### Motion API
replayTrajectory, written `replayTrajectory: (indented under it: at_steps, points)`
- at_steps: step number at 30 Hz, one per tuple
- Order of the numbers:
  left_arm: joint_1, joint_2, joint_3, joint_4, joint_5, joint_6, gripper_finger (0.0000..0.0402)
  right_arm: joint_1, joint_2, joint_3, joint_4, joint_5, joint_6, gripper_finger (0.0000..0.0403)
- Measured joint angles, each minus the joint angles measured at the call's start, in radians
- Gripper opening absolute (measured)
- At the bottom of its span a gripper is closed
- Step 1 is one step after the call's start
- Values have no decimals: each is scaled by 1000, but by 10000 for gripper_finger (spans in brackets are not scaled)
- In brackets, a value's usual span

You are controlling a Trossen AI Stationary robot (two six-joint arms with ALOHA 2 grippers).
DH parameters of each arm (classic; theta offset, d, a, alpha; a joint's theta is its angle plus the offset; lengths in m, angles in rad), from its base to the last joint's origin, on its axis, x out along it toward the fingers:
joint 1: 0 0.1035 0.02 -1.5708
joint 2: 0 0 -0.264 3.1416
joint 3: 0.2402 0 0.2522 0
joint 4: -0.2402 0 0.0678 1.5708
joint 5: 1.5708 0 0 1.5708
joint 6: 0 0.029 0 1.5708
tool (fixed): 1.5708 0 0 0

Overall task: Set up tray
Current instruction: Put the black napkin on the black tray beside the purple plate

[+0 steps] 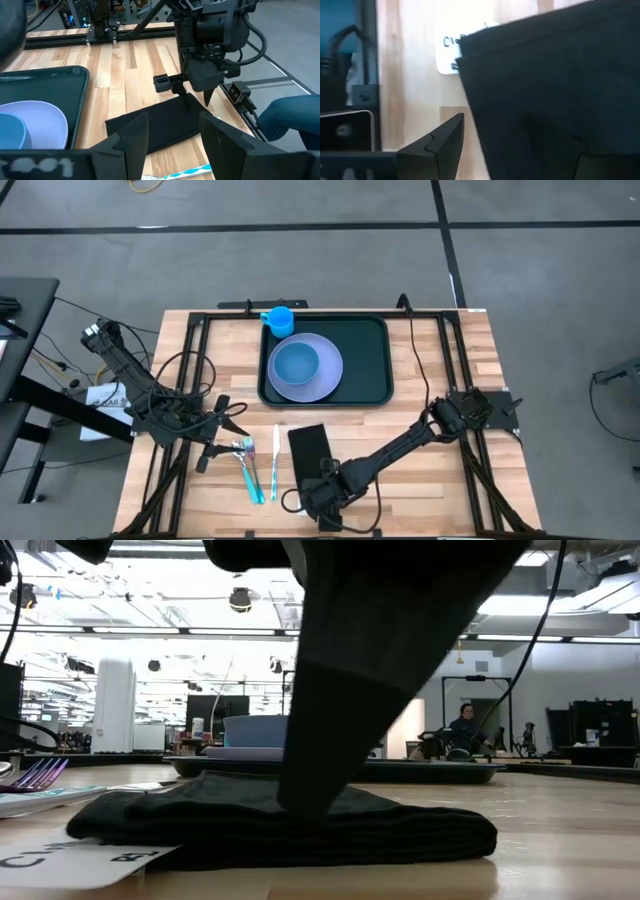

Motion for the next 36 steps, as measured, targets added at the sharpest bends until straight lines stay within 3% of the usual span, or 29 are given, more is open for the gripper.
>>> replayTrajectory:
  at_steps: [18,22,29,36]
  points:
    - [0,0,0,-2,29,-19,165,-23,84,-3,19,20,30,195]
    - [0,0,0,-2,38,-20,165,-29,84,-5,15,23,34,153]
    - [0,0,0,-2,39,-20,165,-33,92,27,-6,13,58,19]
    - [0,0,0,7,39,-40,165,-30,114,175,-179,-2,131,13]
